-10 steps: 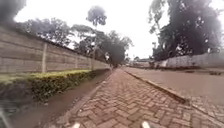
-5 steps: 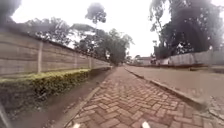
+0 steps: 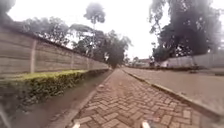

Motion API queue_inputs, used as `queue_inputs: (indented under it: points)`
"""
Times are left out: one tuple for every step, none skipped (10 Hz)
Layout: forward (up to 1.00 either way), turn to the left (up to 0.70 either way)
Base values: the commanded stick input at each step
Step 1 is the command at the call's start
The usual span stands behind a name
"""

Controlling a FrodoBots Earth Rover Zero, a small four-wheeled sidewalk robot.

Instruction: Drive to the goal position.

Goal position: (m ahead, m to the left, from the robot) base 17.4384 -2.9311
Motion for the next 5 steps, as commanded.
queue_inputs:
  points:
    - [0.7, 0.05]
    - [0.7, 0.06]
    - [0.7, 0.06]
    - [0.7, 0.03]
    - [0.7, 0.01]
